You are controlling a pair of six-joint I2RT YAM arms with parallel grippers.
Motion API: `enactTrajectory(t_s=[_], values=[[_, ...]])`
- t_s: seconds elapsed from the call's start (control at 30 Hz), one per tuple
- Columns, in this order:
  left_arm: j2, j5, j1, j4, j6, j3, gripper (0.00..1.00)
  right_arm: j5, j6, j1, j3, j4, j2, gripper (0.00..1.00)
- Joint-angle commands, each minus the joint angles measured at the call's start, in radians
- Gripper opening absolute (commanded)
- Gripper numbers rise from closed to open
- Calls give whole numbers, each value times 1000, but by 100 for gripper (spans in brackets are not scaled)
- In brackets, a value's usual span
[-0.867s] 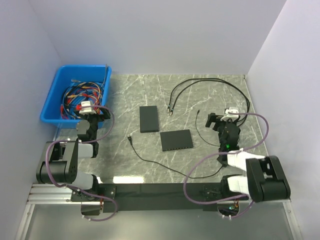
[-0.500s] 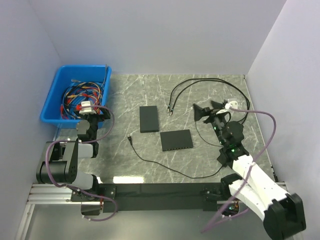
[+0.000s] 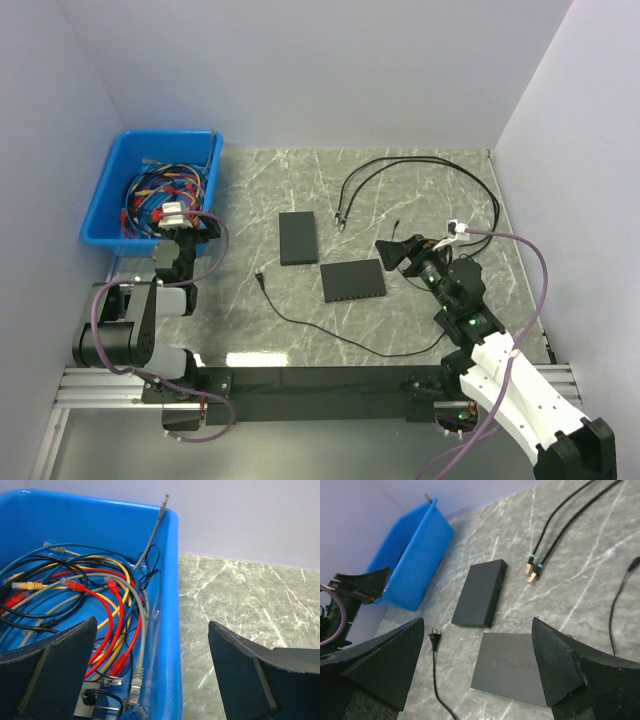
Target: Insert the plug into the switch port
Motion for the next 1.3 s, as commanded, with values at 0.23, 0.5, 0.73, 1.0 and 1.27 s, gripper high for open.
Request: enactTrajectory(t_s=[0.23, 0.5, 0.73, 1.0, 1.27], values=[[-148, -108, -50, -865, -163, 330, 99, -2, -46, 7, 56, -40, 22, 92], [-341, 189, -59, -867, -326, 356, 100, 42, -66, 7, 26, -27, 18, 92], [-536, 362, -95, -872, -384, 425, 100, 36, -64, 7, 28, -29, 39, 91], [-599, 549, -103, -466, -646, 302, 99, 44, -63, 8, 28, -35, 35, 90], [-339, 859, -178, -444, -690, 420, 99, 50, -66, 7, 28, -49, 41, 90]])
